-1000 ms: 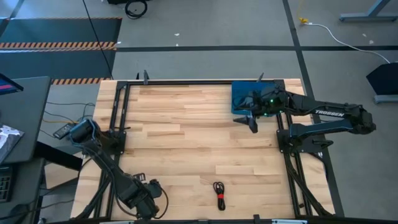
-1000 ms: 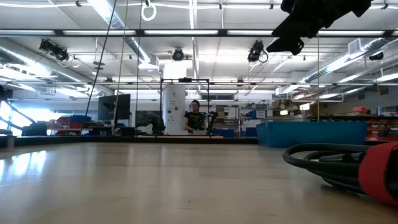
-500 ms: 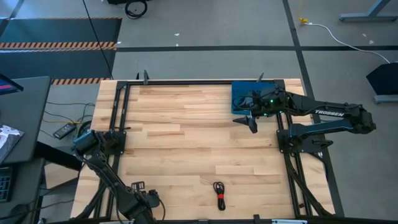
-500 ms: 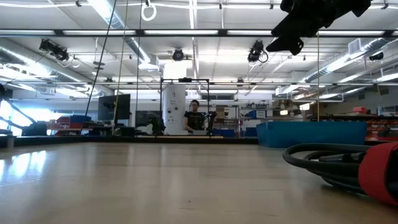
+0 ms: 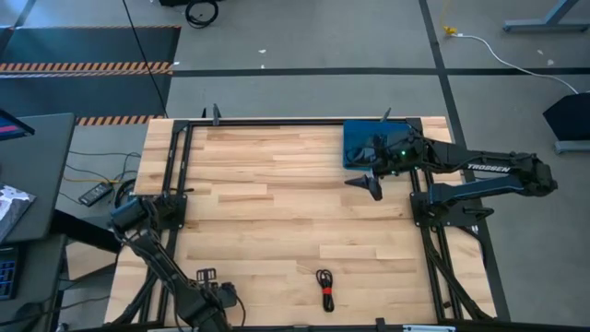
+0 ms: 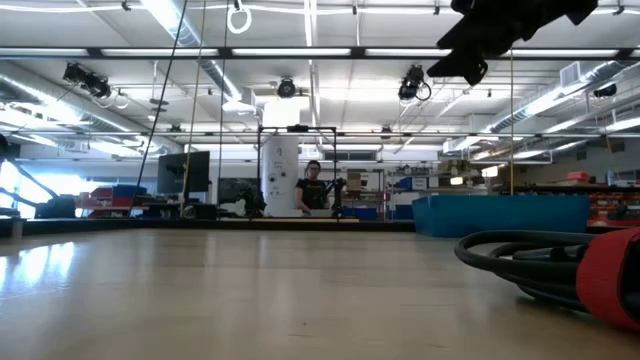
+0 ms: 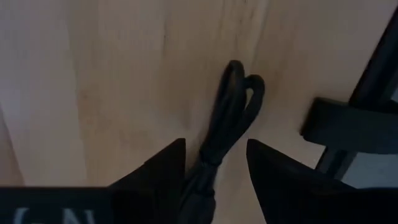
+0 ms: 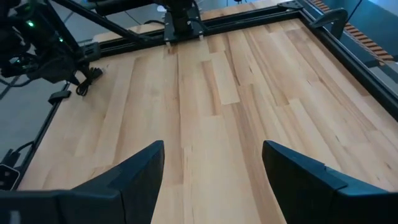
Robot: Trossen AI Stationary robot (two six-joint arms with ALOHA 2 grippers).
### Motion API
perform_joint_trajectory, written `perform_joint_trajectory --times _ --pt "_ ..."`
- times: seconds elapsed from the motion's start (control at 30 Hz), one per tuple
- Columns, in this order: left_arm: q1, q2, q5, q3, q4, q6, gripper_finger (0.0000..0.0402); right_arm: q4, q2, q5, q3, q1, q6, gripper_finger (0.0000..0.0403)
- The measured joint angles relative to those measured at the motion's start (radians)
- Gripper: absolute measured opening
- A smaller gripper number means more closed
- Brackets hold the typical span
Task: Pick and place USB-C Cables
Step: Put the black charger cable into the blue bin
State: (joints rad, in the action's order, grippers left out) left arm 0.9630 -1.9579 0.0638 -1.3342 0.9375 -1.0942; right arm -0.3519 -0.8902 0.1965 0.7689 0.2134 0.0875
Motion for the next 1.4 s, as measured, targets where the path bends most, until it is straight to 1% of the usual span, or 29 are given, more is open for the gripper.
perform_joint_trajectory --times 0.07,0.2,0.3,0.4,0.53,0.6,0.87,0.97,1.03,1.2,1.3,1.4 --pt "0.0 -0.017 0.018 0.0 -0.012 0.01 0.0171 0.0 0.0 -0.002 0.0 -0.007 0.0 0.0277" --pt "-0.007 -0.037 0.018 0.0 -0.009 0.032 0.0161 0.0 0.0 -0.004 0.0 -0.018 0.0 0.0277" --pt "-0.021 -0.038 0.012 0.0 -0.009 0.06 0.0141 0.0 0.0 -0.005 0.0 -0.025 0.0 0.0277" --pt "-0.044 -0.038 0.004 0.0 -0.008 0.088 0.01 0.0 0.0 -0.005 0.0 -0.035 0.0 0.0277" --pt "-0.077 -0.038 0.005 0.0 -0.007 0.14 0.0028 0.0 0.0 -0.005 0.0 -0.054 0.0 0.0277" --pt "-0.099 -0.038 0.006 0.0 0.003 0.151 0.0025 0.0 0.0 -0.005 0.0 -0.062 0.0 0.0277" --pt "-0.213 -0.011 -0.076 0.0 0.031 0.215 0.0025 -0.009 0.0 -0.005 0.0 -0.08 -0.001 0.0277" --pt "-0.257 0.023 -0.137 0.0 0.034 0.244 0.0025 -0.023 0.0 -0.004 0.0 -0.084 -0.016 0.0277" --pt "-0.287 0.053 -0.204 0.0 0.039 0.256 0.0025 -0.049 0.0 -0.012 0.0 -0.084 -0.039 0.0277" --pt "-0.363 0.146 -0.418 -0.001 0.003 0.297 0.0025 -0.101 0.0 -0.117 0.0 -0.079 -0.086 0.0277" --pt "-0.417 0.201 -0.5 -0.001 -0.115 0.408 0.0025 -0.089 0.0 -0.126 0.0 -0.08 -0.092 0.0277" --pt "-0.483 0.237 -0.515 -0.001 -0.271 0.549 0.0025 -0.083 0.0 -0.121 0.0 -0.08 -0.112 0.0277"
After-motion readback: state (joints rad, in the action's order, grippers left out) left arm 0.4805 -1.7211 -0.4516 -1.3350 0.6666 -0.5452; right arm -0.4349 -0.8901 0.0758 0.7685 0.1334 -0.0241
